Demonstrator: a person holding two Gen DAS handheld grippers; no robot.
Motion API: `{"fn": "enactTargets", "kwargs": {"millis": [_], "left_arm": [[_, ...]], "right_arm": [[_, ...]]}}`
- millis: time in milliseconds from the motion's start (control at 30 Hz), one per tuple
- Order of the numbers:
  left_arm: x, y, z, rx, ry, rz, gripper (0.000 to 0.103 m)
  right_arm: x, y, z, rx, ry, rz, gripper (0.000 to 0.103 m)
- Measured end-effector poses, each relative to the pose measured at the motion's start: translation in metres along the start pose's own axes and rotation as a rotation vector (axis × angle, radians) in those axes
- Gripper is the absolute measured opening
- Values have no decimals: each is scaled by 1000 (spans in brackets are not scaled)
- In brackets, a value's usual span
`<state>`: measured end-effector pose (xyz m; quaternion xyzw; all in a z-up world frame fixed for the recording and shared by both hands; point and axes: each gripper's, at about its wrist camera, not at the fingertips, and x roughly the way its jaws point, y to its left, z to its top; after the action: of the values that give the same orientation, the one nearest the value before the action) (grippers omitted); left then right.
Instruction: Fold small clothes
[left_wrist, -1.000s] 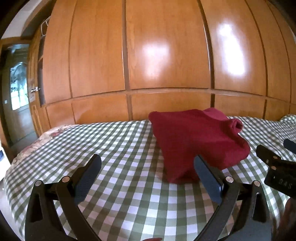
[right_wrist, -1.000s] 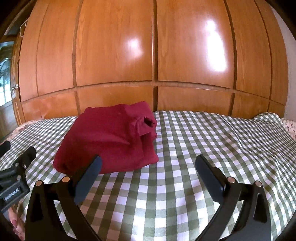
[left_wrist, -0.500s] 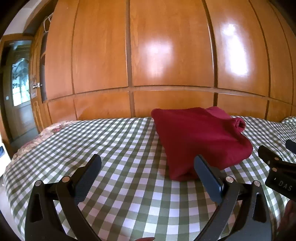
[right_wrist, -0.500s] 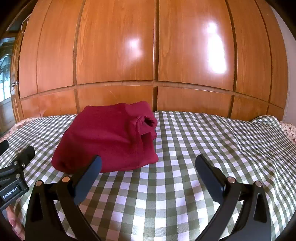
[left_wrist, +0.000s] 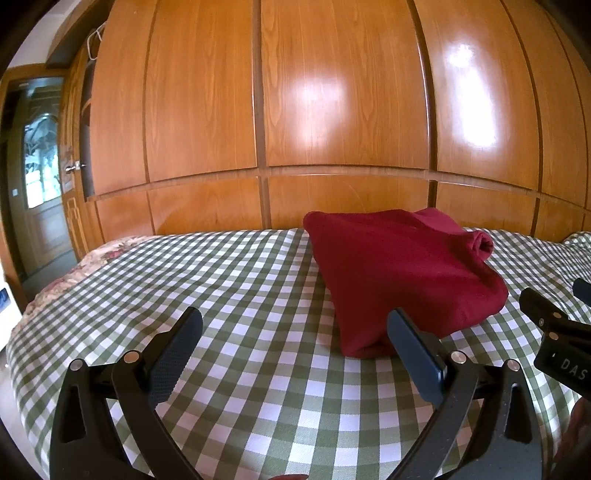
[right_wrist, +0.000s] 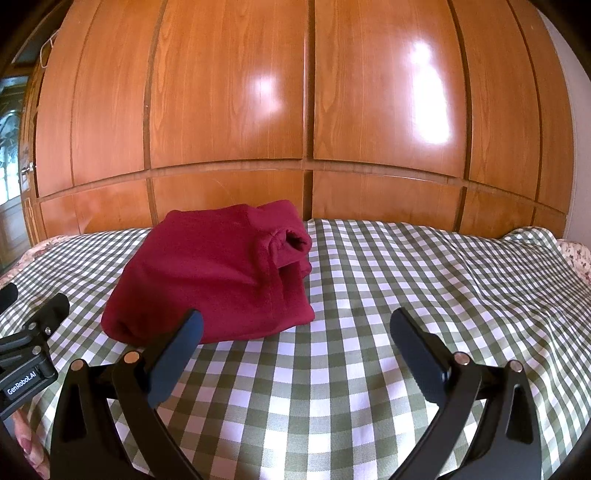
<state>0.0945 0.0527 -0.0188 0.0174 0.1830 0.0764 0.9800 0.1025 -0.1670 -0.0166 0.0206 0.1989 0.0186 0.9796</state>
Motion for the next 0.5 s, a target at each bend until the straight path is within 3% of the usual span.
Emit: {"fn": "enactTargets", "kwargs": {"millis": [500], "left_arm": [[2,1,0,-1,2,-3,99]], "right_arm": [[1,0,0,0,1,0,101]]}}
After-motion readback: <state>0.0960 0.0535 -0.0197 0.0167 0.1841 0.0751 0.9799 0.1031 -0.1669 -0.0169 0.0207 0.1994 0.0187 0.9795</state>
